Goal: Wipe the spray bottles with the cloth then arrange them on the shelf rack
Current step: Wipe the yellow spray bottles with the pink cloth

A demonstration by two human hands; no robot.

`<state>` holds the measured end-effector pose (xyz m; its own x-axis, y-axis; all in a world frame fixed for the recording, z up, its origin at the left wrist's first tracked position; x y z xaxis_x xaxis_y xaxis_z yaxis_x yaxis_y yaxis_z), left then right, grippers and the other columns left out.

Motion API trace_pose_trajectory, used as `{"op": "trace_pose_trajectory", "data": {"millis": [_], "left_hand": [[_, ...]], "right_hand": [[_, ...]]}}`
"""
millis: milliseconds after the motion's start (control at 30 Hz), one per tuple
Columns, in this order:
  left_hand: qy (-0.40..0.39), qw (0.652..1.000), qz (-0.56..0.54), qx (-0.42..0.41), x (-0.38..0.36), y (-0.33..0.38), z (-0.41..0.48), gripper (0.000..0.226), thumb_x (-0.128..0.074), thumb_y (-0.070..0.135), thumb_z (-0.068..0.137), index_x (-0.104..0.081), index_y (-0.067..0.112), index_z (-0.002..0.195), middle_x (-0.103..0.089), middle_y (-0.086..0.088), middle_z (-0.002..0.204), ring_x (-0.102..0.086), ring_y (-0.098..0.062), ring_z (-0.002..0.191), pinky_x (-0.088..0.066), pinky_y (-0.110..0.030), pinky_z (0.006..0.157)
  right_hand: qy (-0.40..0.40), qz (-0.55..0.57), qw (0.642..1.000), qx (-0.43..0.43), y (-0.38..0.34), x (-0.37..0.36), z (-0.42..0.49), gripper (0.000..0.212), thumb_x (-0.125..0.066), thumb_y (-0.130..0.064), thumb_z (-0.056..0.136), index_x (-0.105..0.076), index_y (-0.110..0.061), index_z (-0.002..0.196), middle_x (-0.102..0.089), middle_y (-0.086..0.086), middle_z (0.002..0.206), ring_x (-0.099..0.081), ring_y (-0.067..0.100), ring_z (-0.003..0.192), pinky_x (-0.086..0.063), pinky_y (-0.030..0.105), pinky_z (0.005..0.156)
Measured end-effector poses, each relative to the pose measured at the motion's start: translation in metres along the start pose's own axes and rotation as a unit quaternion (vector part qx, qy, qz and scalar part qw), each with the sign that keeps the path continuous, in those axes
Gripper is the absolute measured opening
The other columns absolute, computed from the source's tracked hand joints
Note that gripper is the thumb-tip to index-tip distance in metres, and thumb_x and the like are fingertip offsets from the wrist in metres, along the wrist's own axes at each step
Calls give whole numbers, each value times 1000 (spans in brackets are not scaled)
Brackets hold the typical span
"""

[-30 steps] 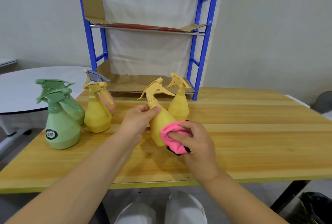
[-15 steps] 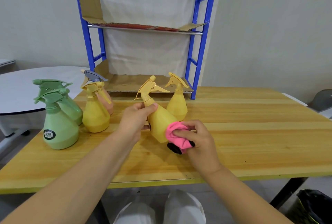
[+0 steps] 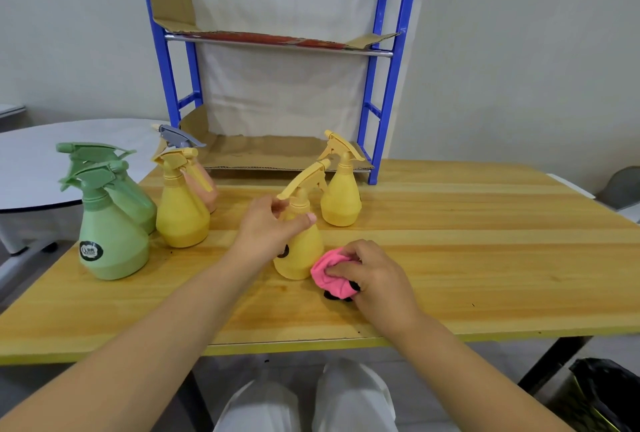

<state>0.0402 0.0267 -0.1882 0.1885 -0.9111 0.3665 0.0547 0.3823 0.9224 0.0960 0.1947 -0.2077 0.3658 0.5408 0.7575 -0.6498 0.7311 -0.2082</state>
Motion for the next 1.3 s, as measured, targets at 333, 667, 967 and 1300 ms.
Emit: {"op": "trace_pose_trajectory", "data": {"millis": [333,667,967,1300], "left_hand": [[-172,979,-97,-52,-8,-3,-8,41,-64,3,82,-60,35,107,-65,9,107,-62,-4,96,-47,-14,77],[-117,987,-13,-112,-16,6,-2,38,-71,11,79,-55,28,109,-53,-1,112,-51,-1,88,-40,-11,70],[-28,990,47,-127,-19,6,1,48,-83,29,63,-52,28,100,-47,10,87,-46,-6,74,-39,-23,65],[-218,972,-71,-49,-32,1,0,59,-57,-1,84,-40,20,136,-51,8,124,-48,-5,113,-38,-11,84]], "right_hand": [[-73,-46,996,24,-8,-13,7,42,-75,9,54,-74,-15,88,-61,7,85,-60,28,77,-50,35,48],[-59,-71,993,78,-24,-20,-1,32,-73,2,60,-72,-14,87,-53,5,75,-53,24,66,-44,29,40],[-57,-97,988,108,-44,-27,3,27,-61,-7,64,-73,-17,87,-53,2,76,-53,20,68,-37,22,40],[-81,-73,992,59,-10,-7,-3,46,-82,3,52,-74,-18,92,-59,4,83,-59,23,72,-44,23,43]]}}
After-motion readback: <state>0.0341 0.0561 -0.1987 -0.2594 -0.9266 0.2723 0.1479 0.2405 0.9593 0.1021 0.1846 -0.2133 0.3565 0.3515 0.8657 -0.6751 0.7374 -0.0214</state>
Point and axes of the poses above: each hand's wrist, its own z-axis towards the middle knuckle, its own x-axis out of the back of the hand, y = z × x, the point moved 8 cm from there along z, towards the middle knuckle
